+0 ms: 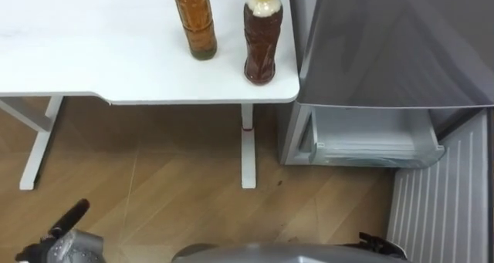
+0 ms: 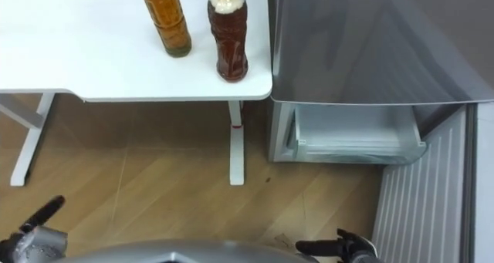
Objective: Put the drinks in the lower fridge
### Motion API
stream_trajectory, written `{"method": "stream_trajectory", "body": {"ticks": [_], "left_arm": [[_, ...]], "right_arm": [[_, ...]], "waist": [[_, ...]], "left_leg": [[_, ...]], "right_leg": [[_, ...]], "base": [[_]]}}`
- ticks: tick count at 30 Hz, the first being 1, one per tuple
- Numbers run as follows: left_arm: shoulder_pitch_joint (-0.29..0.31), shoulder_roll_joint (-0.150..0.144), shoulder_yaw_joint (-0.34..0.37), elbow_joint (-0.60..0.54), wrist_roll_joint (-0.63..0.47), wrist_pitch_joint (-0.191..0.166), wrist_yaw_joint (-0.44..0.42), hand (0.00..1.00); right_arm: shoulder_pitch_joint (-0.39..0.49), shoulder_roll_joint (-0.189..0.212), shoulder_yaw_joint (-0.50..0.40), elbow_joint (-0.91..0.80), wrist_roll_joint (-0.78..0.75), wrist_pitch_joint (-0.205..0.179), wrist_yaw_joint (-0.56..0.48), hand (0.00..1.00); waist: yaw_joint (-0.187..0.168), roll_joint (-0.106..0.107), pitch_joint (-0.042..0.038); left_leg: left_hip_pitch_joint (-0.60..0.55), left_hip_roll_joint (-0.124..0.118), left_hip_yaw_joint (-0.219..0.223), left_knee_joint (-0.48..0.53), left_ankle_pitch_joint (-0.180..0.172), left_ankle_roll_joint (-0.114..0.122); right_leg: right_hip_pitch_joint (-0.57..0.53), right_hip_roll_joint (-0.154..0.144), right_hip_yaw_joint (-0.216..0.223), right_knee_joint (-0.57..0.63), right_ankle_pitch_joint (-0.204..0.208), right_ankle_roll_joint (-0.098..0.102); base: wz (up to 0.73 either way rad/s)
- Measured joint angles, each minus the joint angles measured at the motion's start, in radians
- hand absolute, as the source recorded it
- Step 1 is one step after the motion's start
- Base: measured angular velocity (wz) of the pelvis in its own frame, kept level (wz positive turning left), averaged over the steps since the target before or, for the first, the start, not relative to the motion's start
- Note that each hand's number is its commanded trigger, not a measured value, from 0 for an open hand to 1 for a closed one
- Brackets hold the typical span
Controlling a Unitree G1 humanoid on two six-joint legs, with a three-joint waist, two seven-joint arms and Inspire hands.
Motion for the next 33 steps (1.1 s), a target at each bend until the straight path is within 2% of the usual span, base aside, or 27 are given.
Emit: {"method": "stream_trajectory", "body": {"ticks": [3, 5, 13, 15, 18, 25, 27, 30, 33], "left_arm": [[-0.004, 0.019, 0.000, -0.071, 0.078, -0.039, 0.031, 0.00], [-0.003, 0.027, -0.001, -0.120, 0.080, -0.050, 0.049, 0.00], [-0.004, 0.028, 0.002, -0.344, 0.198, -0.063, 0.088, 0.00], [-0.004, 0.028, 0.002, -0.435, 0.261, -0.065, 0.094, 0.00], [-0.007, 0.033, 0.001, -0.506, 0.344, -0.081, 0.086, 0.00], [-0.021, 0.034, -0.001, -0.686, 0.523, -0.081, 0.011, 0.00], [-0.024, 0.034, -0.003, -0.798, 0.602, -0.078, -0.027, 0.00], [-0.028, 0.041, -0.026, -0.906, 0.713, -0.079, -0.062, 0.00], [-0.034, 0.044, -0.048, -0.948, 0.735, -0.077, -0.112, 0.00]], "right_arm": [[0.002, -0.003, -0.001, 0.000, -0.014, -0.009, 0.001, 0.00], [0.002, -0.009, 0.001, -0.003, -0.015, -0.010, 0.008, 0.00], [0.005, -0.010, -0.002, 0.001, -0.014, -0.021, 0.000, 0.00], [0.004, -0.010, -0.001, 0.007, -0.014, -0.030, -0.003, 0.00], [0.004, -0.010, -0.005, 0.021, -0.014, -0.041, -0.002, 0.00], [0.001, -0.010, -0.010, 0.049, -0.003, -0.049, 0.012, 0.00], [0.000, -0.010, -0.017, 0.051, -0.006, -0.055, 0.035, 0.00], [-0.001, -0.012, -0.031, 0.053, -0.015, -0.067, 0.045, 0.00], [-0.001, -0.016, -0.040, 0.054, -0.014, -0.075, 0.051, 0.00]], "waist": [[0.000, 0.005, -0.0008], [0.000, 0.010, -0.0010], [-0.002, 0.014, -0.0014], [-0.002, 0.010, -0.0001], [-0.004, 0.006, 0.0014], [0.000, 0.006, 0.0042], [-0.003, 0.003, 0.0059], [-0.012, 0.007, 0.0079], [-0.024, 0.012, 0.0090]], "left_leg": [[-0.002, 0.000, -0.009, 0.003, -0.001, -0.001], [-0.002, 0.000, -0.010, 0.003, -0.001, -0.001], [-0.001, 0.000, -0.018, 0.004, -0.001, -0.001], [-0.001, -0.001, -0.022, 0.004, -0.001, -0.001], [0.000, -0.001, -0.027, 0.003, -0.001, -0.002], [-0.001, -0.002, -0.032, 0.002, -0.002, -0.003], [-0.008, -0.002, -0.038, 0.003, -0.002, -0.003], [-0.017, -0.003, -0.041, 0.005, -0.002, -0.003], [-0.019, -0.003, -0.042, 0.005, -0.002, -0.003]], "right_leg": [[0.001, 0.001, -0.002, 0.002, 0.000, 0.000], [0.002, 0.001, -0.003, 0.003, 0.000, 0.000], [0.006, 0.002, -0.010, 0.004, 0.000, -0.001], [0.009, 0.003, -0.015, 0.001, 0.000, -0.001], [0.012, 0.003, -0.020, 0.000, 0.000, 0.000], [0.013, 0.003, -0.024, -0.004, 0.000, 0.000], [0.009, 0.004, -0.027, -0.006, 0.000, 0.000], [0.003, 0.005, -0.024, -0.005, 0.000, -0.001], [0.002, 0.005, -0.024, -0.005, 0.000, 0.000]], "base": [[0.07], [0.00], [0.00], [0.05], [0.06], [0.01], [0.06], [0.05], [0.02]]}}
